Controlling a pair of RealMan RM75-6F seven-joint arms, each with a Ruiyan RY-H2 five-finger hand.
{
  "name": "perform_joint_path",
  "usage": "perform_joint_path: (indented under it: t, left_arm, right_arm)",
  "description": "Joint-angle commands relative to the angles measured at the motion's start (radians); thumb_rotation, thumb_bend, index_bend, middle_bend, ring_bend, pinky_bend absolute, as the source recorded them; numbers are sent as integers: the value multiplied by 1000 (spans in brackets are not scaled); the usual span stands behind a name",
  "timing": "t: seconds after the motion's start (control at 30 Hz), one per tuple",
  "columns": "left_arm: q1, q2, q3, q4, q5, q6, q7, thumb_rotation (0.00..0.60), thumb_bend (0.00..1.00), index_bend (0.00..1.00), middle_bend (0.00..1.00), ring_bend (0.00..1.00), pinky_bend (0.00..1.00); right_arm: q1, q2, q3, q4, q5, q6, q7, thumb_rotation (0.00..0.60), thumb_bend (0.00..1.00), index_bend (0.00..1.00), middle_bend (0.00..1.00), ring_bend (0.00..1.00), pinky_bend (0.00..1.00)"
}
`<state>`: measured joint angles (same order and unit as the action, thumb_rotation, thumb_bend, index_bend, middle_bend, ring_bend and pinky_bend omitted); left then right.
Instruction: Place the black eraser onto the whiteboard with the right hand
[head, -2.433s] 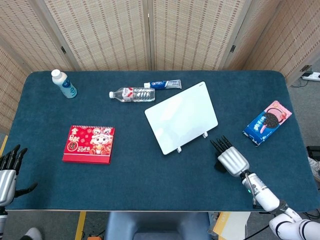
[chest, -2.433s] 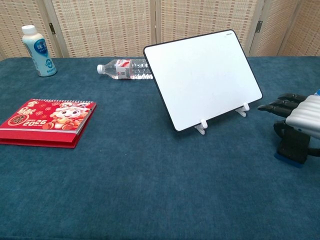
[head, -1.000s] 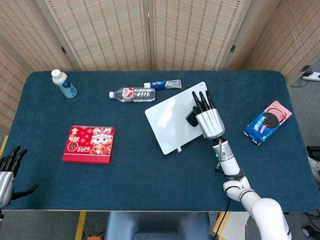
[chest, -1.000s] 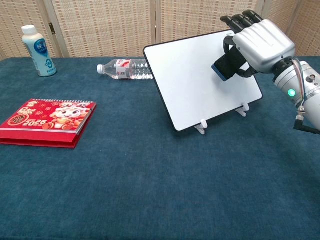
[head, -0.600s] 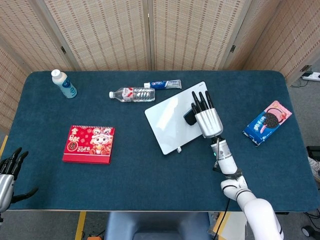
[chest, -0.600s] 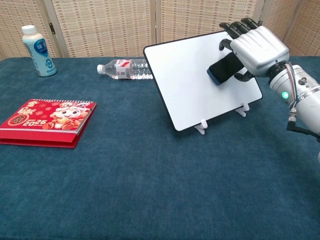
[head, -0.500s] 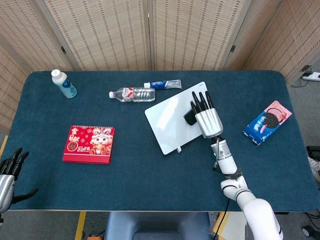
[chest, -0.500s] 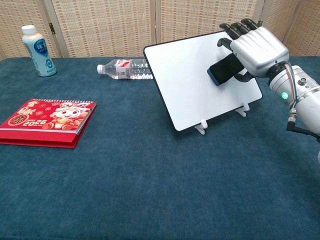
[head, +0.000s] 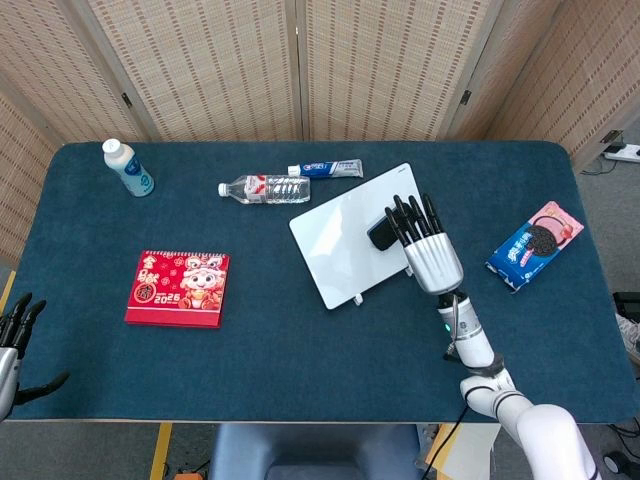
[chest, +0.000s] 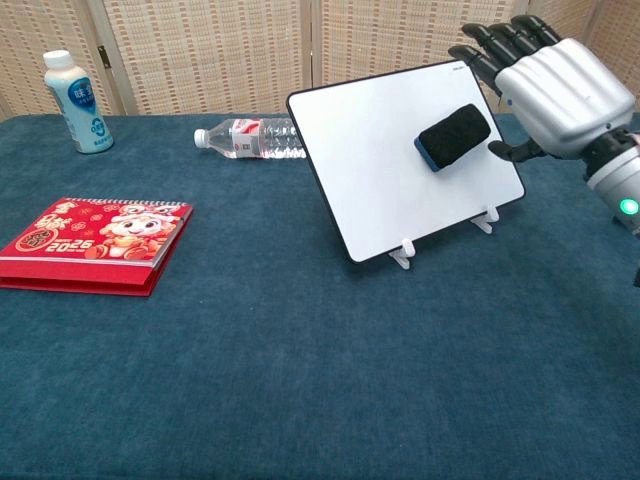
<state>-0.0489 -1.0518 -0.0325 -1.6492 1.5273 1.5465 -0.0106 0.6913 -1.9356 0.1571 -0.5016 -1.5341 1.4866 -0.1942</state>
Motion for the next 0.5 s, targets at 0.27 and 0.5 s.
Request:
perform_joint_path:
  t: [0.27,0.5]
  left_arm:
    - [8,-1,2,-10,4,12,17,600,45,0,7,143,175]
    - [3,-2,5,-8,9,0,18,600,45,0,7,142,175]
  right_arm:
    - [-394,699,-135,-1268,242,26,-326,600,271,19,0,0,0]
    - [-504,744,-189,-1192,155,88,-99,600,271,4,0,0,0]
